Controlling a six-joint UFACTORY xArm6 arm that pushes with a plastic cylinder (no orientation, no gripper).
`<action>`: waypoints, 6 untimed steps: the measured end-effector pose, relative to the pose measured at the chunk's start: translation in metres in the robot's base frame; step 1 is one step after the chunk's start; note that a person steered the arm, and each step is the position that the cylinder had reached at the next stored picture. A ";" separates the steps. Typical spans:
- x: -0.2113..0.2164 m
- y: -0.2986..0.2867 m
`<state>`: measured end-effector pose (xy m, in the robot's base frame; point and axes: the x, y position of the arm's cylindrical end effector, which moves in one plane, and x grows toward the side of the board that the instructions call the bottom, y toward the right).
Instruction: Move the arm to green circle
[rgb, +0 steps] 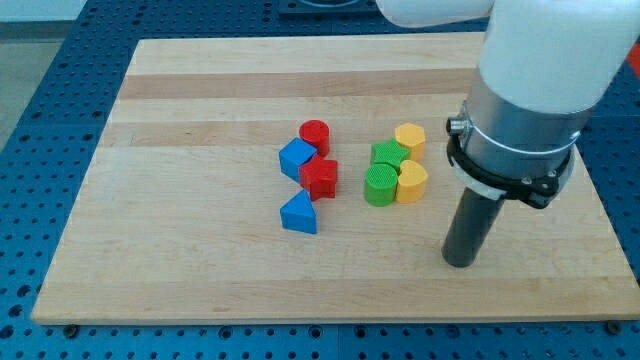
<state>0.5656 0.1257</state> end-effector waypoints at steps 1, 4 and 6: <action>-0.001 -0.010; -0.032 -0.078; -0.166 -0.074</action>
